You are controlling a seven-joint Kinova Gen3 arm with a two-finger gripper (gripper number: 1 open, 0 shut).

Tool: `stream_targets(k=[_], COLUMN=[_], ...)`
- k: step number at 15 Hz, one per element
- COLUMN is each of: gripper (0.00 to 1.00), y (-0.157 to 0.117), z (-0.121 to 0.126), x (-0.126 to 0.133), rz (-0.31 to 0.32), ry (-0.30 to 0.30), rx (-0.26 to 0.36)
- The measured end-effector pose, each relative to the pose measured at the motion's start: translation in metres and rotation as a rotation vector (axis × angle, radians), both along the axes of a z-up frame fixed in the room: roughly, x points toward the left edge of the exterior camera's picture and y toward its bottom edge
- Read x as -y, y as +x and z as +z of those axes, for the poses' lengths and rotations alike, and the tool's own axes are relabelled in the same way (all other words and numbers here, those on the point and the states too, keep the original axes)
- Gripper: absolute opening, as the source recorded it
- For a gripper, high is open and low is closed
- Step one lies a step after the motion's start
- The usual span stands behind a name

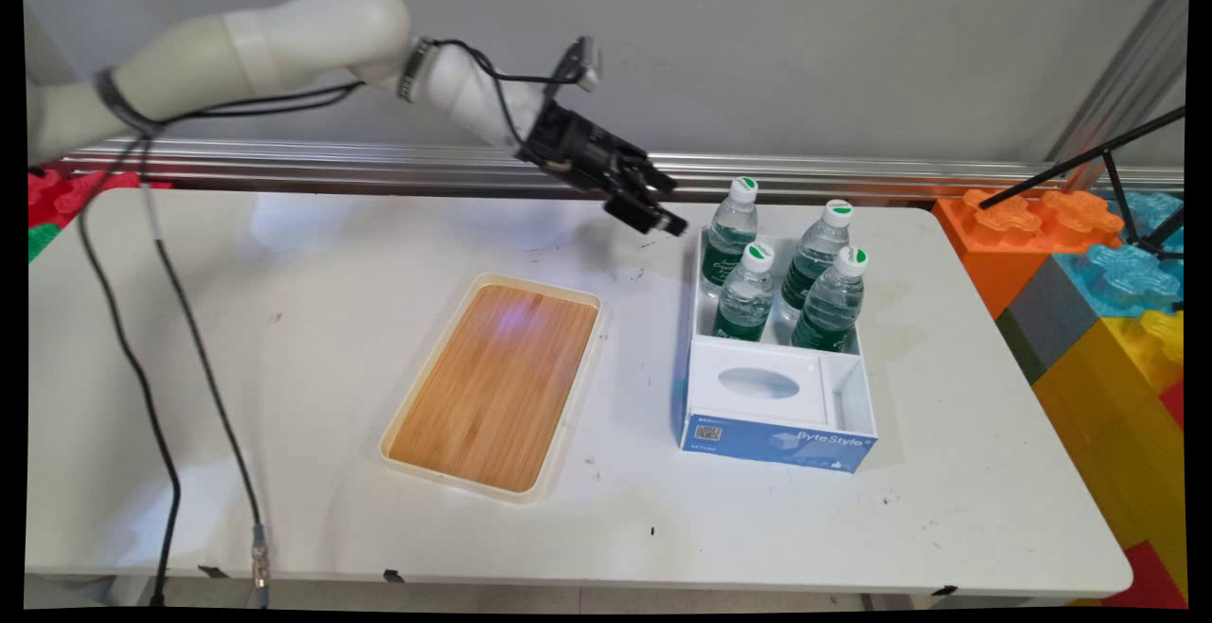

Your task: Pick up the green bottle from the white box

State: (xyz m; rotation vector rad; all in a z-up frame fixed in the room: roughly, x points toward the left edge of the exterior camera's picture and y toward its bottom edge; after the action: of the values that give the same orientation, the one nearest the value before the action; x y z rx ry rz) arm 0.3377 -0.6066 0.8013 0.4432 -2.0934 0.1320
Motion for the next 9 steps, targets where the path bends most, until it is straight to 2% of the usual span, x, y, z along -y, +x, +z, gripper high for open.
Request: stream_targets(k=[4,9], gripper=[1.0,1.0], y=[-0.028,-0.05], z=[-0.024,-0.046], x=[0.024,0.046], rz=[-0.001,-0.007], ry=[-0.015,-0.04], rx=[-0.047,-0.061])
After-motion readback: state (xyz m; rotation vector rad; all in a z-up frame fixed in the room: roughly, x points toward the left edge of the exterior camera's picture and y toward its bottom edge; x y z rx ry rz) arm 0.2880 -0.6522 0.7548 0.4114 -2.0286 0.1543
